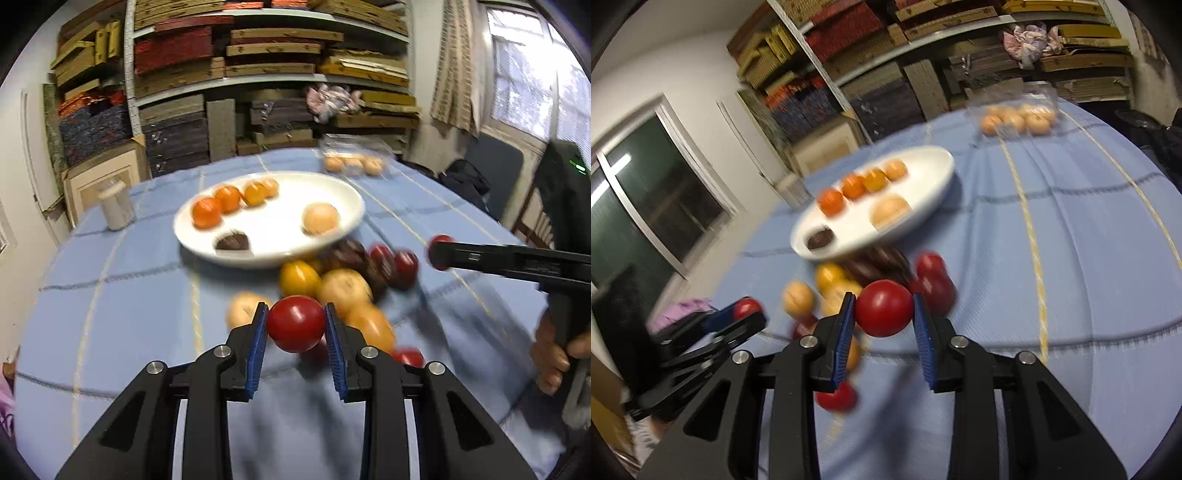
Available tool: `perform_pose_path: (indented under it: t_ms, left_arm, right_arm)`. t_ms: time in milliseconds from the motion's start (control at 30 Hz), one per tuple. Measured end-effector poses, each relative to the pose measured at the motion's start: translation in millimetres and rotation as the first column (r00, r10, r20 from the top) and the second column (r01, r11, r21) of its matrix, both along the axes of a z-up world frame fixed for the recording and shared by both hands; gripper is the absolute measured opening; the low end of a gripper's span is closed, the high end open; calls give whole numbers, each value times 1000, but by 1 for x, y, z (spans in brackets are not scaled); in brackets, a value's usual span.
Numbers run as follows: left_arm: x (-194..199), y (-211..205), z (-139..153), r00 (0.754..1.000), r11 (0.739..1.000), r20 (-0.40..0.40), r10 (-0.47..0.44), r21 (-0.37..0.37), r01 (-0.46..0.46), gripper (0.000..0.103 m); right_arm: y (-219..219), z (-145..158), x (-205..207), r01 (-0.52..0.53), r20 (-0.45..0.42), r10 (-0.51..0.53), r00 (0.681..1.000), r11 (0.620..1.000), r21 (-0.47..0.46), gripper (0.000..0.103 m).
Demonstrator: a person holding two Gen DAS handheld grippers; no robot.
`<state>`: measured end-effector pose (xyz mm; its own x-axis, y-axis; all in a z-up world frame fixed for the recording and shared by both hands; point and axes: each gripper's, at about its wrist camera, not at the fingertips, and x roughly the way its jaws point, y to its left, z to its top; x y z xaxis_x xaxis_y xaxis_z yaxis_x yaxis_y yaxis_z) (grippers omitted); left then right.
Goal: Organize fruits
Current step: 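Carry both tomatoes over the white plate and open both tools to drop them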
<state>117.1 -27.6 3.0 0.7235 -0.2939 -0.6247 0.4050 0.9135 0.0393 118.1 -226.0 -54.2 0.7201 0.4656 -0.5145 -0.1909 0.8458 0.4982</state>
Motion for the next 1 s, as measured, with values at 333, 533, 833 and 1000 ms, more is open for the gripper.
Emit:
perform_pose_path:
  t_ms: [333, 533, 833, 1000]
  left_arm:
    - [114, -23, 15, 995, 995, -88, 55, -84, -62, 31]
    - [146, -36, -17, 987, 997, -147, 58, -42, -65, 31]
    - [125, -7, 6, 991, 988, -59, 120, -91, -125, 78]
    - [70, 39, 14, 972, 962, 36, 234, -152, -226, 98]
  right_arm:
    - [43, 49, 114, -12, 1, 12, 1000, 991, -133, 31]
    - [54, 21, 164, 15, -54, -28, 998, 974, -227, 31]
    - [34, 44, 124, 58, 45, -51, 998, 984, -167, 52]
    - [8, 50, 41, 130, 184, -116, 976, 989, -66, 85]
